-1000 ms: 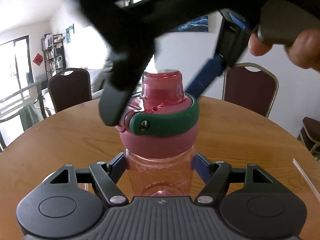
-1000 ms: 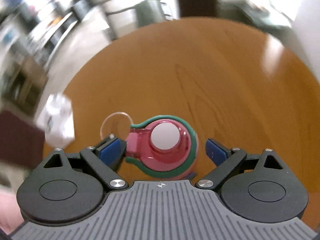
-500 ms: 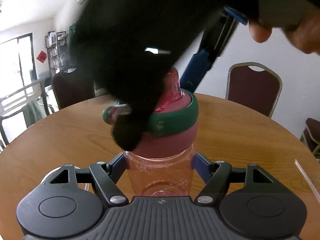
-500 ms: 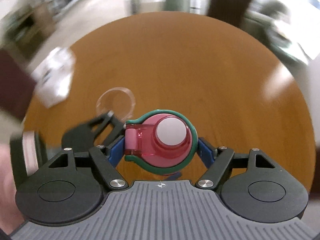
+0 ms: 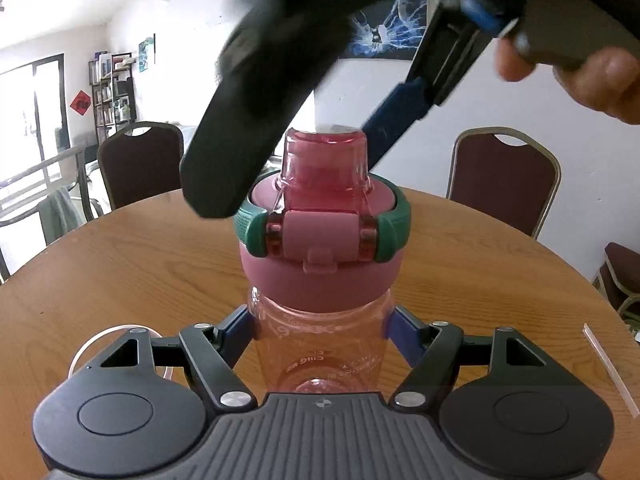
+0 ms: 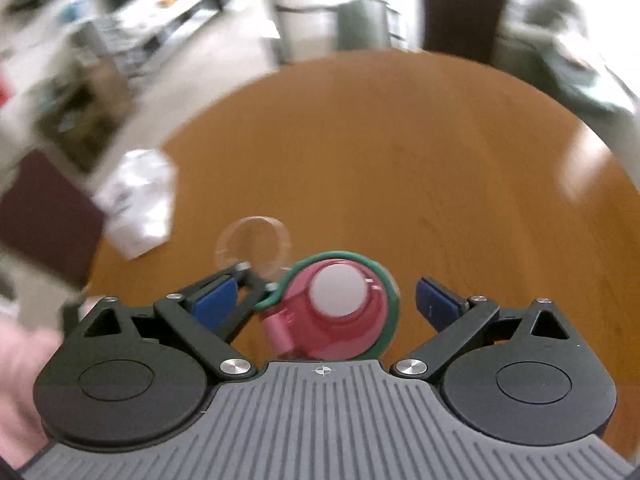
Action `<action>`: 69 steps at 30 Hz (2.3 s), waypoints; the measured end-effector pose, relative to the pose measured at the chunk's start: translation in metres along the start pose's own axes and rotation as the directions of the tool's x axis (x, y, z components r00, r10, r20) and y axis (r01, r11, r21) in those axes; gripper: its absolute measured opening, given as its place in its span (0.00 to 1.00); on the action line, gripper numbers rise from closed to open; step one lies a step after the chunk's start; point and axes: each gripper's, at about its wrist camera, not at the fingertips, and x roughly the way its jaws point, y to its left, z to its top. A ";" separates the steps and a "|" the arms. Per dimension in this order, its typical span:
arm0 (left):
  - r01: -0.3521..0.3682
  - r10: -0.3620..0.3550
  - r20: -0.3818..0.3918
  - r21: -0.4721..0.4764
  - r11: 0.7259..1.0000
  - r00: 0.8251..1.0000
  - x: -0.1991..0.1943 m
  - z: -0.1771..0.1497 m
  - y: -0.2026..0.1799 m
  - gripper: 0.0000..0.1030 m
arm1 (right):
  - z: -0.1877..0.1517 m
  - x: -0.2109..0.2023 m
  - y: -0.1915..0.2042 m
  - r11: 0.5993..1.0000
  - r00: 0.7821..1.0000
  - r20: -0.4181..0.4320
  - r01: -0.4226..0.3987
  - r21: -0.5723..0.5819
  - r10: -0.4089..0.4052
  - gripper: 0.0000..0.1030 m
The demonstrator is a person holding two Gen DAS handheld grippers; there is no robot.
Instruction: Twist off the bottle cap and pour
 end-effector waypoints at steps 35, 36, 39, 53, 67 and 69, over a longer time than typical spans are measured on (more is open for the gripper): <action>-0.028 0.028 -0.019 0.005 1.000 0.999 0.017 0.000 0.002 0.69 | -0.017 0.001 0.019 0.975 0.990 -0.016 0.142 0.169 -0.141 0.79; -0.029 0.029 -0.019 0.005 1.000 0.999 0.017 0.000 0.001 0.69 | -0.016 0.001 0.020 0.973 0.988 -0.013 0.152 0.175 -0.152 0.73; -0.028 0.028 -0.021 0.004 1.000 0.999 0.019 0.000 0.002 0.69 | -0.018 0.006 0.030 0.974 0.978 -0.015 0.210 0.080 -0.209 0.69; 0.010 -0.011 -0.035 -0.009 1.000 0.999 0.026 0.003 0.012 0.69 | -0.016 0.001 0.021 0.888 0.999 -0.043 -0.020 -0.459 0.001 0.89; 0.007 -0.007 -0.036 -0.006 1.000 0.999 0.031 0.002 0.015 0.69 | -0.033 0.008 0.016 0.994 0.993 0.050 0.110 -0.001 -0.109 0.69; 0.006 -0.006 -0.036 -0.006 1.000 0.999 0.032 0.002 0.015 0.69 | -0.038 0.007 0.015 0.994 0.991 0.077 0.108 0.001 -0.108 0.69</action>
